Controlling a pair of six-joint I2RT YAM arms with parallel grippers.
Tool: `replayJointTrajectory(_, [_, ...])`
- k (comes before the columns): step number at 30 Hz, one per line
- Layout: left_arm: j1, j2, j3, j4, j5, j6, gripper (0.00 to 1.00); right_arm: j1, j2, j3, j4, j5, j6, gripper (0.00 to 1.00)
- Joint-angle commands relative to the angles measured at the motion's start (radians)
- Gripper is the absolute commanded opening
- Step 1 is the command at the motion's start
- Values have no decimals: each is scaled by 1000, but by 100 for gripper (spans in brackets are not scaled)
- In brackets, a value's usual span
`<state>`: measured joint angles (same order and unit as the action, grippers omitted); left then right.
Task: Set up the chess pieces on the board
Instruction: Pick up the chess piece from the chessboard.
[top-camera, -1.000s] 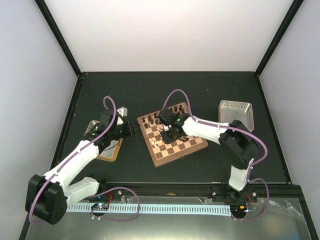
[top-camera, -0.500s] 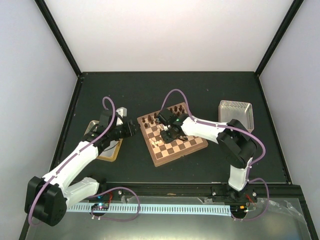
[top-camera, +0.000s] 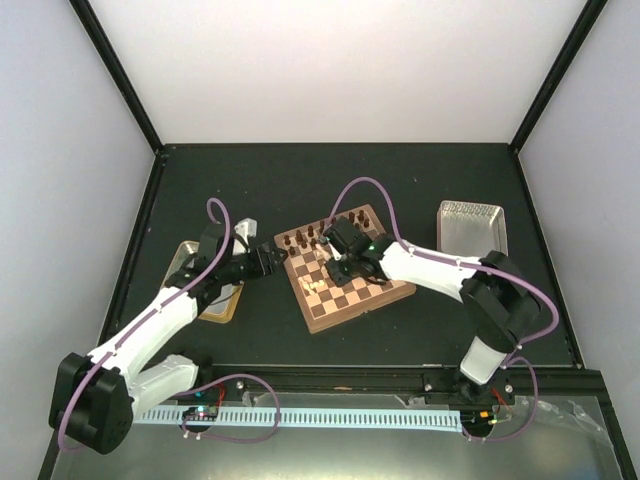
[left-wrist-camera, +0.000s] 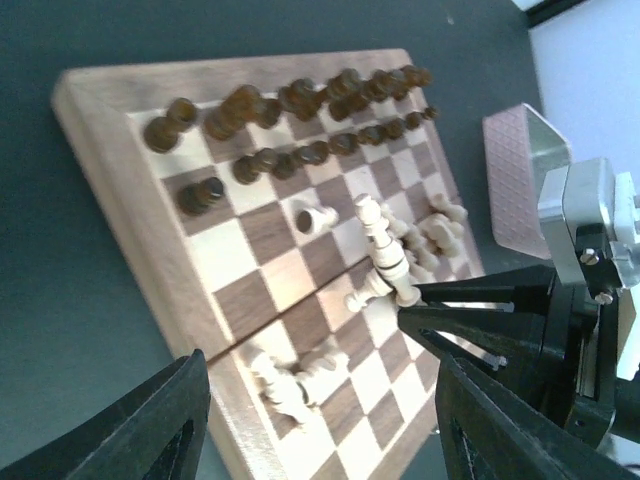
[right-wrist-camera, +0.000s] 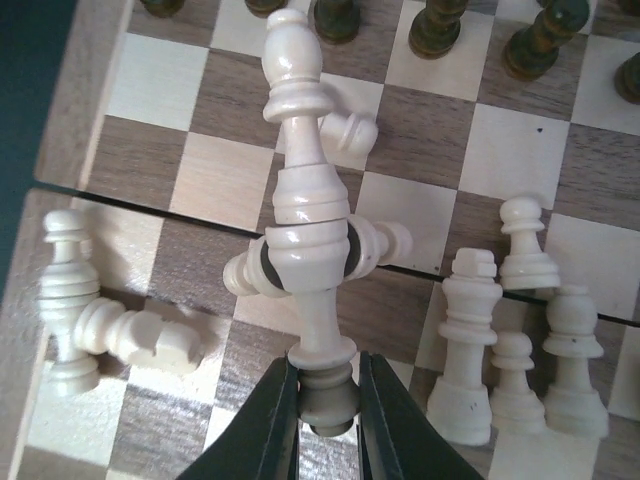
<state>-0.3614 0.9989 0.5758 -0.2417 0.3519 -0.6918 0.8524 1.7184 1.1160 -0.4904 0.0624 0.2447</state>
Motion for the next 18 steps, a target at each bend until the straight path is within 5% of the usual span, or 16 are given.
replayJointTrajectory(1, [-5,34,-26,159,154,-55,64,3,-85,-53,75,-13,-4,9])
replayJointTrajectory(9, [-72,158,-30,356,260,-161,65,4,-192,-177,183,-88,-15,9])
replayJointTrajectory(18, [-123,338,-9,547,281,-282,53,3,-270,-261,282,-197,-53,9])
